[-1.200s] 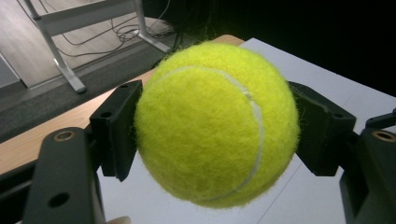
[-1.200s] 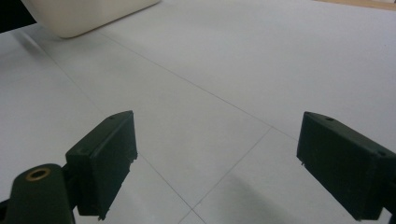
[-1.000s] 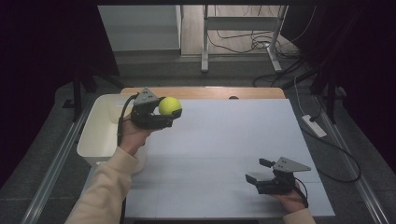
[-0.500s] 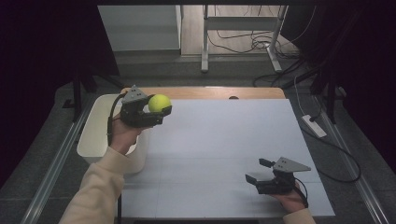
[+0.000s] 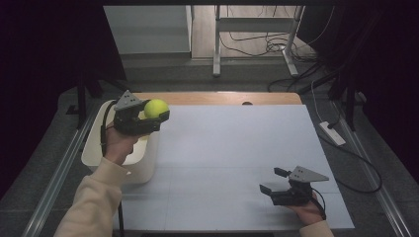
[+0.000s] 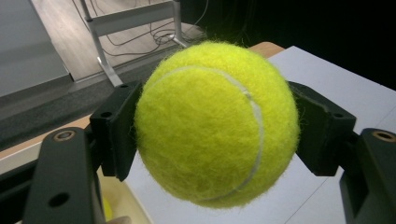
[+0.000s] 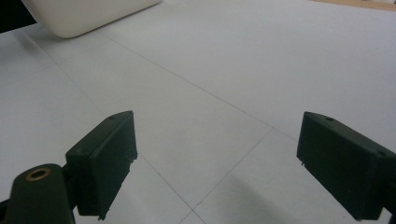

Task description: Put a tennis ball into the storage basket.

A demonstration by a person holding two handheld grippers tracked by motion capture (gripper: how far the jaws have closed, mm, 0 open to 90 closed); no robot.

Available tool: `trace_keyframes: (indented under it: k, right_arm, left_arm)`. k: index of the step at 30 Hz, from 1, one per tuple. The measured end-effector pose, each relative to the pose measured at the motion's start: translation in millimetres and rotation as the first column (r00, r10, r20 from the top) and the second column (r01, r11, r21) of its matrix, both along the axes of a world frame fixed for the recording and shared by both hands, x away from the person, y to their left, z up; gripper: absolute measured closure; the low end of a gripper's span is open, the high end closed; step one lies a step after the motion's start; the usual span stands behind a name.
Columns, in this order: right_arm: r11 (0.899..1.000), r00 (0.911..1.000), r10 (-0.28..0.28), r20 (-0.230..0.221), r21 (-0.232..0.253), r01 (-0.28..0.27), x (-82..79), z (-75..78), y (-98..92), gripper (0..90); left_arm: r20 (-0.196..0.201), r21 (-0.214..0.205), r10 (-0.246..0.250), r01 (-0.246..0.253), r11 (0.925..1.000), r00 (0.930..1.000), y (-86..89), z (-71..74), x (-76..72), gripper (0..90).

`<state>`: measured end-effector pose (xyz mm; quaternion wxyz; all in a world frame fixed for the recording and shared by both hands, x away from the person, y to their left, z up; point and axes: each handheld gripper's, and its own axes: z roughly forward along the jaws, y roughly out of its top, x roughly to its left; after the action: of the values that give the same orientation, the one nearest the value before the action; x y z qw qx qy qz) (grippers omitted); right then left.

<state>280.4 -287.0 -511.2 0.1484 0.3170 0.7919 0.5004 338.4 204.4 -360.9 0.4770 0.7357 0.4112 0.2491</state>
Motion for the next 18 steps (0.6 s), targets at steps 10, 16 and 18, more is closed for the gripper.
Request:
trace_keyframes:
  k: [10,16,18]
  right_arm:
    - [1.0,1.0,0.0,0.001,0.0,0.0,0.1,0.1,0.0,12.2]
    - [1.0,1.0,-0.002,0.0,0.003,0.002,0.0,0.3,-0.4,12.2]
    - [1.0,1.0,-0.001,0.0,0.001,0.001,0.1,0.2,-0.2,12.2]
  left_arm:
    - [0.0,0.0,0.02,-0.02,0.9998,0.9998,7.5,-0.8,-1.5,26.6]
    - [-0.001,-0.002,0.047,-0.047,0.9989,0.9989,13.4,-3.1,0.4,26.6]
    - [-0.003,-0.005,0.052,-0.052,0.9986,0.9986,14.6,-3.6,0.8,26.5]
